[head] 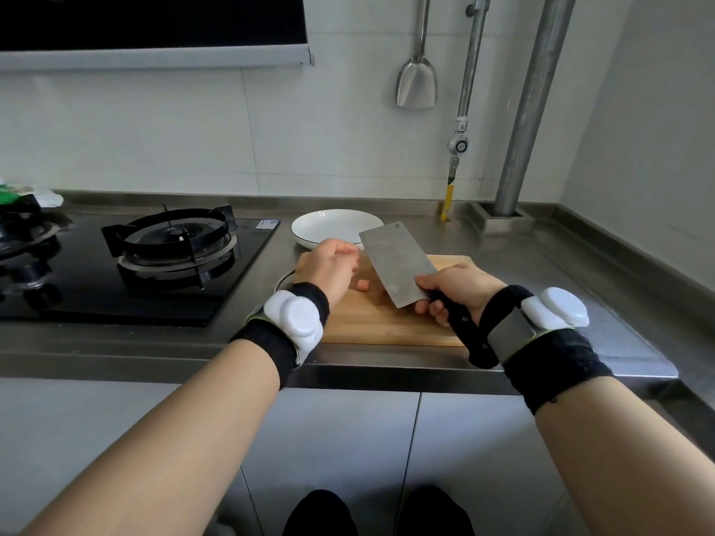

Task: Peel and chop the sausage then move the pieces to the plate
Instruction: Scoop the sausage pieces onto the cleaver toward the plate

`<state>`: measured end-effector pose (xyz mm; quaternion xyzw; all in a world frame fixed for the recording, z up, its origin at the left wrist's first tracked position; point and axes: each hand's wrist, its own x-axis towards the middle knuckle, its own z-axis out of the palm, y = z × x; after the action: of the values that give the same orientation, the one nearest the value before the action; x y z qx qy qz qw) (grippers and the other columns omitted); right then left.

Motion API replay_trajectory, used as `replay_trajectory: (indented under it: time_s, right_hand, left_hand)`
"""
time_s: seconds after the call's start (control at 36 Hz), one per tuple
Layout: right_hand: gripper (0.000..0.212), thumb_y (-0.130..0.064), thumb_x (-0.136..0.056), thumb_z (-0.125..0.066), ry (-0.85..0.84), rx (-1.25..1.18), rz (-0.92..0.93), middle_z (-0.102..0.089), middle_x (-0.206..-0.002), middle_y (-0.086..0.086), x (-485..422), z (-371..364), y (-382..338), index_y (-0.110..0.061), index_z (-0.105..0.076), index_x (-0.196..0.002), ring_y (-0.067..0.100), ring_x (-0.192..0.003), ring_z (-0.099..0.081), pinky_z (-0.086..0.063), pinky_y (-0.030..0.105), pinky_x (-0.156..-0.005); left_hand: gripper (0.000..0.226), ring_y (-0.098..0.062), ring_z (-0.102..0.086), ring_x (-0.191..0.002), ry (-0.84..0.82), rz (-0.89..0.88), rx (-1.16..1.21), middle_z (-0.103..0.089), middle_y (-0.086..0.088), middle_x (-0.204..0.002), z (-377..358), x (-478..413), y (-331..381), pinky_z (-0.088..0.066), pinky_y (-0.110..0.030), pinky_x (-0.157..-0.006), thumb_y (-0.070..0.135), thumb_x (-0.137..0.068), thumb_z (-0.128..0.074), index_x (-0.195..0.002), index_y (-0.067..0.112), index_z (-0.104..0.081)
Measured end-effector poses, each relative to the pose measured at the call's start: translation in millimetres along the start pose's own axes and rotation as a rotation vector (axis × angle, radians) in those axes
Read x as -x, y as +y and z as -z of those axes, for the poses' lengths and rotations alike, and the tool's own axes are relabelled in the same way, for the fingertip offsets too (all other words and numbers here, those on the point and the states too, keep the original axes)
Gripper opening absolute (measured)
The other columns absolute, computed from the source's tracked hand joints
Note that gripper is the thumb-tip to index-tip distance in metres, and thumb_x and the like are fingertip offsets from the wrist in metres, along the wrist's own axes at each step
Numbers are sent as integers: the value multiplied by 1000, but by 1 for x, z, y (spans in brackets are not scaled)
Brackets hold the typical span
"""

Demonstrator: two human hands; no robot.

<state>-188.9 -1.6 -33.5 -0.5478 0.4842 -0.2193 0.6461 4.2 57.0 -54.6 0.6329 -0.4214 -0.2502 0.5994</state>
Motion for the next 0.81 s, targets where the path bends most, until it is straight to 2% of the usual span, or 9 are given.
replay_trajectory:
  time_s: [0.08, 0.14, 0.25, 0.33, 0.39, 0.47, 0.56, 0.67, 0.81]
  right_hand:
    - [26, -20, -102, -53, -9, -36, -13, -67, -73, 16, -3, 2, -1, -1, -55, -119, 10, -44, -44, -38, 18, -36]
    - [28, -21, -101, -54, -27, -77, -20, -68, -89, 18, -6, 6, -1, -4, -56, -122, 11, -50, -46, -40, 19, -38]
    - [26, -21, -100, -54, -56, -172, -38, -60, -68, 11, -6, 14, -3, -5, -54, -120, 9, -39, -42, -37, 18, -34]
    - [23, -21, -101, -53, -93, -227, -56, -57, -64, 10, -8, 16, -5, -7, -52, -118, 8, -35, -41, -35, 17, -32]
    - [21, -21, -101, -53, -110, -243, -61, -56, -63, 10, -10, 18, -5, -7, -52, -116, 8, -34, -40, -34, 17, -31]
    - [20, -21, -100, -54, -119, -252, -58, -57, -64, 10, -10, 18, -5, -7, -50, -114, 8, -36, -40, -34, 18, -31]
    - [19, -20, -100, -54, -118, -272, -46, -56, -63, 10, -11, 20, -4, -8, -49, -113, 8, -35, -39, -33, 18, -31]
    - [17, -20, -101, -52, -111, -299, -35, -55, -61, 10, -10, 20, -3, -8, -49, -113, 7, -35, -37, -32, 16, -31]
    - [18, -20, -101, -53, -98, -294, -24, -55, -61, 10, -10, 19, -2, -7, -52, -113, 7, -34, -38, -32, 15, -32]
  left_hand:
    - [29, -24, -64, -101, -38, 150, 376, -65, -16, -110, -7, -3, 20, -52, -31, -93, 28, -98, -53, -107, 1, -62]
    - [44, -26, -59, -113, -71, 254, 525, -60, -19, -120, -10, -4, 34, -46, -33, -99, 37, -102, -45, -118, -2, -57]
    - [70, -32, -38, -139, -151, 386, 677, -39, -23, -149, -11, -9, 51, -32, -38, -115, 50, -100, -41, -143, -5, -36]
    - [79, -35, -42, -136, -197, 443, 754, -35, -23, -151, -15, -14, 57, -35, -40, -113, 57, -97, -40, -147, -4, -31]
    - [82, -36, -51, -127, -217, 483, 787, -43, -22, -145, -20, -19, 56, -40, -44, -109, 61, -95, -41, -145, -4, -33]
    - [83, -33, -60, -116, -271, 543, 812, -58, -19, -129, -27, -22, 55, -51, -43, -96, 65, -93, -38, -137, -5, -42]
    - [85, -33, -62, -109, -333, 597, 811, -60, -17, -126, -34, -19, 54, -53, -44, -85, 70, -91, -35, -132, -3, -50]
    - [88, -30, -63, -94, -371, 622, 835, -61, -15, -117, -42, -10, 57, -53, -42, -72, 71, -91, -31, -135, -3, -46]
    - [82, -33, -63, -101, -350, 628, 952, -60, -18, -121, -45, -10, 56, -51, -48, -77, 67, -94, -34, -134, -4, -47]
